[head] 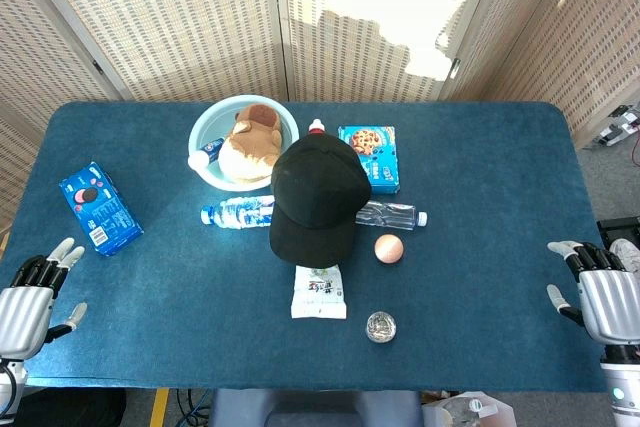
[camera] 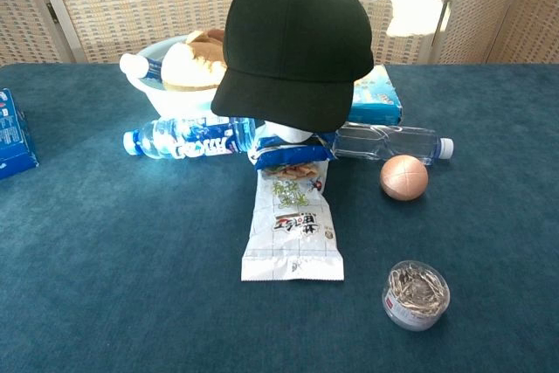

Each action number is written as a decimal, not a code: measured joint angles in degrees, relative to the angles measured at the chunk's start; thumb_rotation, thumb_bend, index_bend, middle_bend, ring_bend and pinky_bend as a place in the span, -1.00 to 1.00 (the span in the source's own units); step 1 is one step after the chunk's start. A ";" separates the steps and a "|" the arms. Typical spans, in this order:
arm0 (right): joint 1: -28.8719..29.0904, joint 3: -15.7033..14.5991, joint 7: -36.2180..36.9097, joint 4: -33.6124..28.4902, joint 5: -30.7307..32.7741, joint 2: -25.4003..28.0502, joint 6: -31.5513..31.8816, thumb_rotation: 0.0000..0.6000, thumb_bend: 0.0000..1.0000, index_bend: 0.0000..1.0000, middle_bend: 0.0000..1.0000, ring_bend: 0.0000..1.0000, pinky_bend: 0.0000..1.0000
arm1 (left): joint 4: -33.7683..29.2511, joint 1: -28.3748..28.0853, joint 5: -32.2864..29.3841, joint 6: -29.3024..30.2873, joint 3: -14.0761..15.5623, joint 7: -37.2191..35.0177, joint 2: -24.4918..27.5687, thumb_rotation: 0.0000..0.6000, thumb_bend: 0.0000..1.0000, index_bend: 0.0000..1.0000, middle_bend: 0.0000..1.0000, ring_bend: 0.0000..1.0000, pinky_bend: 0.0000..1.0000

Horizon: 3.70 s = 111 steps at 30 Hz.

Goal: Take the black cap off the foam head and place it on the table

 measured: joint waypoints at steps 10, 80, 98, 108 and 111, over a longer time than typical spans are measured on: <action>-0.66 0.21 0.62 0.08 0.01 0.78 1.11 1.00 -0.43 -0.44 -0.38 -0.55 -0.39 | 0.28 -0.74 1.71 -0.23 0.33 -0.67 -0.09 1.00 -0.47 -0.72 -0.86 -0.70 -0.80; -1.74 1.71 -1.94 -4.78 5.90 6.91 -0.09 1.00 -0.43 -0.44 -0.39 -0.55 -0.39 | 47.41 -41.57 19.94 -0.15 -2.22 -27.84 -39.16 1.00 -0.47 -0.42 0.94 1.00 1.00; -2.44 1.65 -1.05 -4.37 6.29 7.29 0.24 1.00 -0.43 -0.44 -0.39 -0.55 -0.39 | 53.61 -44.57 15.54 1.24 -2.53 -32.02 -45.65 1.00 -0.47 -0.19 1.00 1.00 1.00; -2.46 1.73 -0.69 -4.05 6.66 7.20 -0.06 1.00 -0.43 -0.44 -0.39 -0.55 -0.39 | 54.99 -45.61 12.47 0.22 -3.23 -33.58 -47.87 1.00 -0.47 -0.14 1.00 1.00 1.00; -2.48 1.72 -0.51 -3.85 6.69 7.14 -0.14 1.00 -0.43 -0.44 -0.39 -0.55 -0.39 | 55.09 -45.82 12.07 0.26 -3.19 -33.69 -48.19 1.00 -0.46 -0.13 1.00 1.00 1.00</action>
